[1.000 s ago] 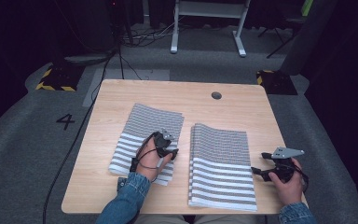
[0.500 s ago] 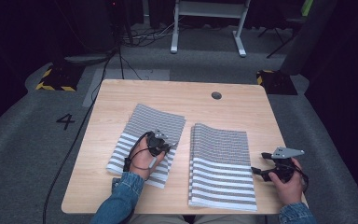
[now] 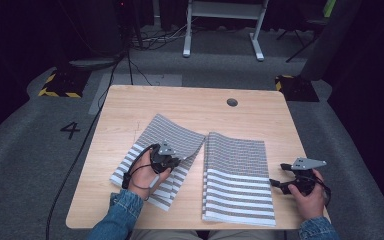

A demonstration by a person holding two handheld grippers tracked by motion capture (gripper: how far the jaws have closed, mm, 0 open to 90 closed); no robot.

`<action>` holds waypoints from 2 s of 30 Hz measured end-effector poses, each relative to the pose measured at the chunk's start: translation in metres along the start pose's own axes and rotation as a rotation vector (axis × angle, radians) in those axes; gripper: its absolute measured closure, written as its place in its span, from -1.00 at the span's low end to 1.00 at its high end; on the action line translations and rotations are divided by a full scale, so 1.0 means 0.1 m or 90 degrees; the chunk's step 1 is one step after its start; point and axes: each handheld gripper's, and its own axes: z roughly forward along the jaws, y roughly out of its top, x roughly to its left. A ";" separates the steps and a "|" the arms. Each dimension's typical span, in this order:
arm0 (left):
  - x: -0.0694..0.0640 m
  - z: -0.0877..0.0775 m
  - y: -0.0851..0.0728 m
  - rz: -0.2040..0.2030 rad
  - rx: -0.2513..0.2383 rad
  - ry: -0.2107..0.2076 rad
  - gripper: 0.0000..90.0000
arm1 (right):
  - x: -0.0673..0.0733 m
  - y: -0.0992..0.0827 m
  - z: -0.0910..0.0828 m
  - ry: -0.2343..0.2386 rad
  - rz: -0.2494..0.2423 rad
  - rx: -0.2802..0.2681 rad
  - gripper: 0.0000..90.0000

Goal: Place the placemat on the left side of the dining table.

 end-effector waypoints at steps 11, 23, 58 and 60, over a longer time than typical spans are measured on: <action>0.26 -0.46 0.17 -0.030 -0.094 0.021 0.93 | 0.00 0.00 0.00 0.000 0.000 0.000 -0.66; 0.80 -0.77 0.20 -0.068 -0.148 0.100 0.93 | 0.00 0.00 0.00 0.000 0.000 0.000 -0.66; 1.21 -1.56 -0.32 -0.196 -0.233 0.331 -0.15 | 0.00 0.00 0.00 -0.002 0.002 -0.002 -0.66; 1.11 -1.49 -0.26 -0.187 -0.229 0.307 -0.15 | 0.00 0.00 0.00 -0.001 0.002 -0.002 -0.66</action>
